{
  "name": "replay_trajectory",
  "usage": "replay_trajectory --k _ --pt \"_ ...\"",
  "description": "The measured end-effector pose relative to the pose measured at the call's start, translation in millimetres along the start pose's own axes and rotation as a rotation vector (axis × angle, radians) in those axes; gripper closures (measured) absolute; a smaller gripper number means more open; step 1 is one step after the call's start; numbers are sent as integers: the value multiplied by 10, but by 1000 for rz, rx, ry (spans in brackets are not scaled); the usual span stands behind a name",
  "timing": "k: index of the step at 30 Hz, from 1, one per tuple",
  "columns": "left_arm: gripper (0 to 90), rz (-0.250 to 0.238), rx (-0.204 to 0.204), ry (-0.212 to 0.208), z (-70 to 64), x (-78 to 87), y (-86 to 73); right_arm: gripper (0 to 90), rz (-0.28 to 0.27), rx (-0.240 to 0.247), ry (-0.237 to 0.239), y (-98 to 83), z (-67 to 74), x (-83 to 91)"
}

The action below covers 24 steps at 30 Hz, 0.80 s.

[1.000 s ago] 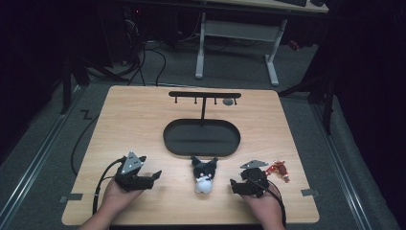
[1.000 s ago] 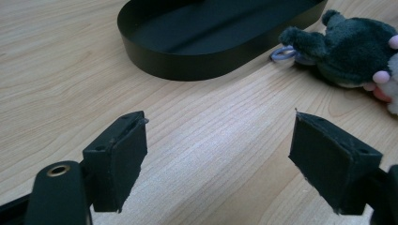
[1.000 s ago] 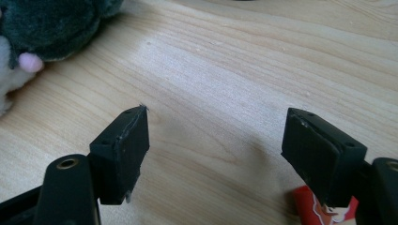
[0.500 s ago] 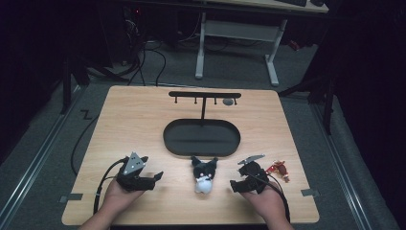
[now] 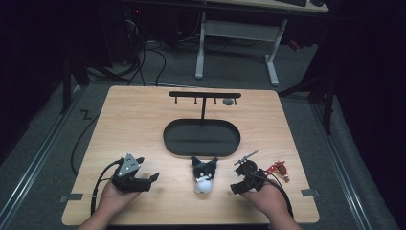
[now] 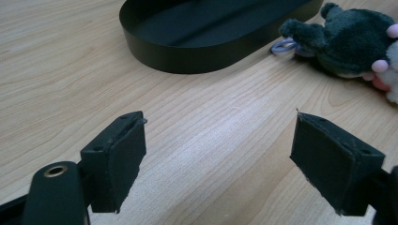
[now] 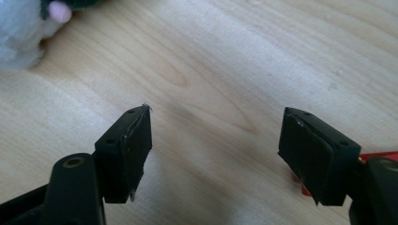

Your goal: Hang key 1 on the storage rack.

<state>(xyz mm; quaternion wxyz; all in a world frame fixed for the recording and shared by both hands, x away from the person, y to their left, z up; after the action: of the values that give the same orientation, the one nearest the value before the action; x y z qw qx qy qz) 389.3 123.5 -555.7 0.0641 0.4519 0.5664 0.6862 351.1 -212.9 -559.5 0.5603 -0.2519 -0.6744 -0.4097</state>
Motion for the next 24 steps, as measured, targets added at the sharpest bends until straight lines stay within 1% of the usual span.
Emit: replay_trajectory --k 1,3,4,7,8,9,10,11,14,15,18,19,20,21,22,23,24 --pt "185 -1 -2 1 -4 0 1 268 0 0 0 0 0 0" --pt "184 0 -6 -2 -12 -3 3 280 25 14 -7 9 -1 23" --pt "184 2 -8 -3 -14 -5 2 280 25 14 -7 9 -1 23" --pt "182 12 -14 -5 -26 -22 -8 333 35 27 -12 21 -17 71" --pt "182 13 -15 -6 -28 -27 -9 336 41 32 -8 22 -24 89" --pt "181 18 -18 -11 -35 -37 -11 343 51 28 3 21 -40 114" --pt "181 18 -18 -11 -35 -37 -11 343 51 28 3 21 -40 114" --pt "180 18 -23 -11 -42 -44 -9 349 59 20 17 21 -55 143" --pt "180 20 -27 -11 -46 -48 -10 355 61 13 26 20 -81 173" --pt "180 21 -27 -11 -47 -49 -11 356 71 7 31 8 -107 200" --pt "179 21 -27 -11 -42 -46 -10 357 75 1 20 -7 -145 233" --pt "179 21 -27 -12 -41 -43 -11 359 75 -1 8 -32 -193 281" --pt "179 21 -27 -12 -41 -43 -11 359 75 -1 8 -32 -193 281" --pt "179 22 -28 -12 -41 -42 -13 360 77 -4 -5 -62 -242 325" --pt "179 22 -29 -11 -40 -42 -15 360 77 -4 -5 -62 -242 325" --pt "179 24 -30 -12 -40 -41 -18 361 73 -6 -10 -79 -276 350" --pt "179 27 -31 -14 -43 -40 -25 370 67 -24 -17 -120 -342 406"
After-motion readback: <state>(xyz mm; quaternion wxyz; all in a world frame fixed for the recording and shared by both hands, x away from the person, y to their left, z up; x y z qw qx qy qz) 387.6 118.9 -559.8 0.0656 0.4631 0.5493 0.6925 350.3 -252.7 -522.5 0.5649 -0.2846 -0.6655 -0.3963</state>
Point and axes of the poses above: each handheld gripper's, and its own axes: x roughly backward along the jaws, y roughly out of its top, z roughly to its left, the point moved 8 cm from there along -x, roughly forward along the jaws, and after that the axes turned 4 degrees about x, right-handed, at the moved point
